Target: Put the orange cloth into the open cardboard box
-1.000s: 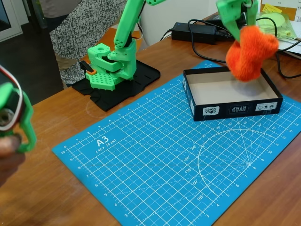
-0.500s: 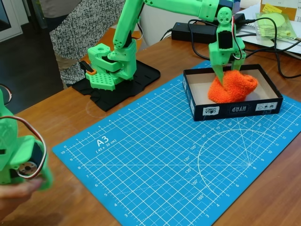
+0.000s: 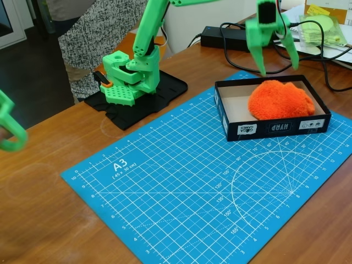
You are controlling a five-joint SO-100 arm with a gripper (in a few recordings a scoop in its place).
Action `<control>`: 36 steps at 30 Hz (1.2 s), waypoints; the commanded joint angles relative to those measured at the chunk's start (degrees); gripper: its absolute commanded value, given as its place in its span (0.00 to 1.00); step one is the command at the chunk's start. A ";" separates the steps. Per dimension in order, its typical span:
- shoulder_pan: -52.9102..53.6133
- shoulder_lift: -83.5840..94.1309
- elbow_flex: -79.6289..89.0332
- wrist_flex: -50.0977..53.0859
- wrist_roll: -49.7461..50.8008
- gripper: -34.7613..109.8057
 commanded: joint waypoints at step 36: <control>30.94 118.39 120.23 -32.52 5.45 0.24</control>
